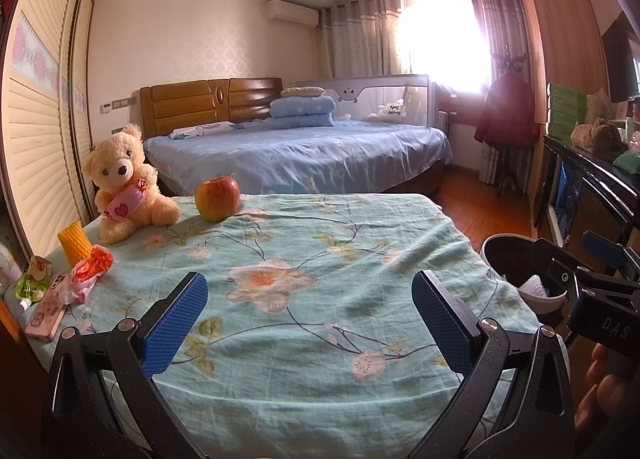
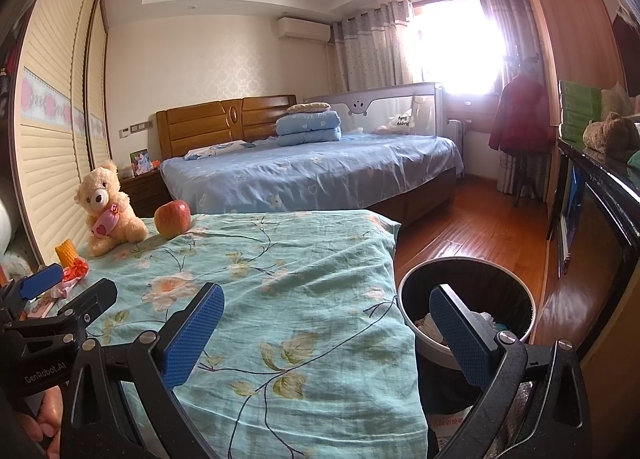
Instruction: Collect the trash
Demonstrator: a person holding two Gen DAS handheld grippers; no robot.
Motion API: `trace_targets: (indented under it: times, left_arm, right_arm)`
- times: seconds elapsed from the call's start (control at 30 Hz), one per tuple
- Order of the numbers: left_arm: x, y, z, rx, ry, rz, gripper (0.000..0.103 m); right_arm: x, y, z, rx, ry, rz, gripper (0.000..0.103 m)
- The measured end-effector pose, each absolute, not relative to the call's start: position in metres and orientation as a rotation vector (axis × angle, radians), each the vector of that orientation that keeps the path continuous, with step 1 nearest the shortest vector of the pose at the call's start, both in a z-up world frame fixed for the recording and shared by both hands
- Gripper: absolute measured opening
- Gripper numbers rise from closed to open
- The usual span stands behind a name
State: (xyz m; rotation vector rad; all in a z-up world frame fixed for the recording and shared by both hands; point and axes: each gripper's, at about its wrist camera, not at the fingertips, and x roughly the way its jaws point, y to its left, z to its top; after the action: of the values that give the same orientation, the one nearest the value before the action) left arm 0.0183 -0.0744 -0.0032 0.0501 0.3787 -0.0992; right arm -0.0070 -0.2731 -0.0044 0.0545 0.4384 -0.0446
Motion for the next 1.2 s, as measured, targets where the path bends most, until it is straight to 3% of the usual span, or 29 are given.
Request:
trace_targets:
  times: [1.2]
  left_arm:
    - [0.032,-0.075,-0.015,0.063,0.423,-0.115,0.103]
  right_arm:
    - [0.004,-0.279,-0.017,0.092,0.509,-0.027,0.103]
